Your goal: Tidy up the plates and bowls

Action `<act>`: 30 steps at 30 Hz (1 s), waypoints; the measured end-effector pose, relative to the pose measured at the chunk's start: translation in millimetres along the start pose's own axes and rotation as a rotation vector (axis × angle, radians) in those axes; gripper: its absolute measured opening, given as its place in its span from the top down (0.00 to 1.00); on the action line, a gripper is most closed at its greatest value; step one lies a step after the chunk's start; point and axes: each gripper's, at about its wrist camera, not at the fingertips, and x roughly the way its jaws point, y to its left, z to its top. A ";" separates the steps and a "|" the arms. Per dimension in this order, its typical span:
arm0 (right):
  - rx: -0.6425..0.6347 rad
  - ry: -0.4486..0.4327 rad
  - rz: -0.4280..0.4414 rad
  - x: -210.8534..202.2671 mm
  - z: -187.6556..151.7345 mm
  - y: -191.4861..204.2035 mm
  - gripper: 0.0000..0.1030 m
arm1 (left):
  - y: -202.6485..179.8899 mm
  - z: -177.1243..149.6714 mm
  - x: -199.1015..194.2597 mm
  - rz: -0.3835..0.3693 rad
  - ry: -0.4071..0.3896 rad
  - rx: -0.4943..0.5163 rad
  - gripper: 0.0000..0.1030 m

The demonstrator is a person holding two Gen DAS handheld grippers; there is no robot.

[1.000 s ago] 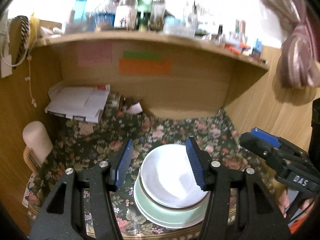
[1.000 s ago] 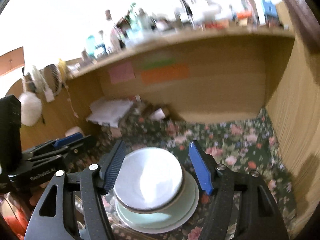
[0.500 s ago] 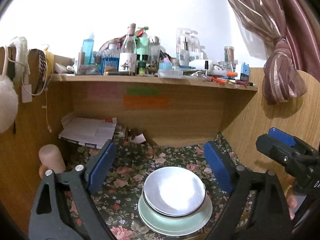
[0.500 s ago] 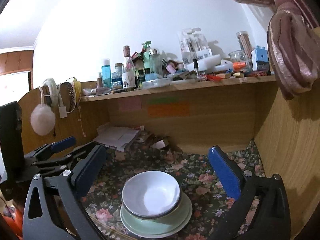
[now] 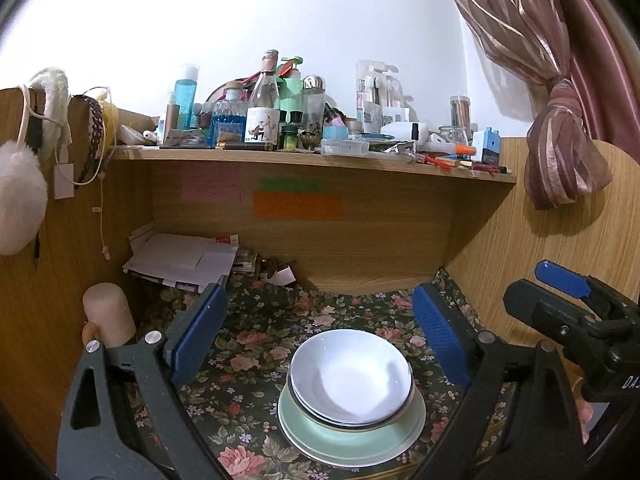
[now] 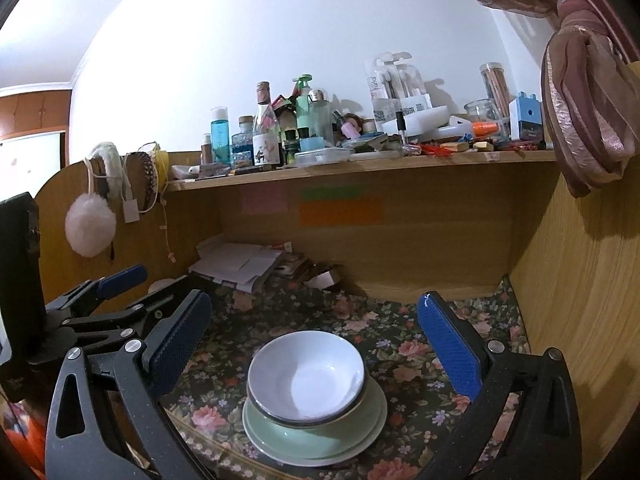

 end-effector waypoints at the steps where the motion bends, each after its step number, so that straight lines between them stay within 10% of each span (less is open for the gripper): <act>1: 0.001 -0.002 0.000 -0.4 0.0 0.0 0.00 | 0.0 -0.2 0.1 0.001 0.000 0.000 0.08; 30: 0.027 0.025 0.025 13.7 -1.9 -4.7 0.00 | 2.3 -2.1 7.9 -0.001 0.007 -0.005 0.08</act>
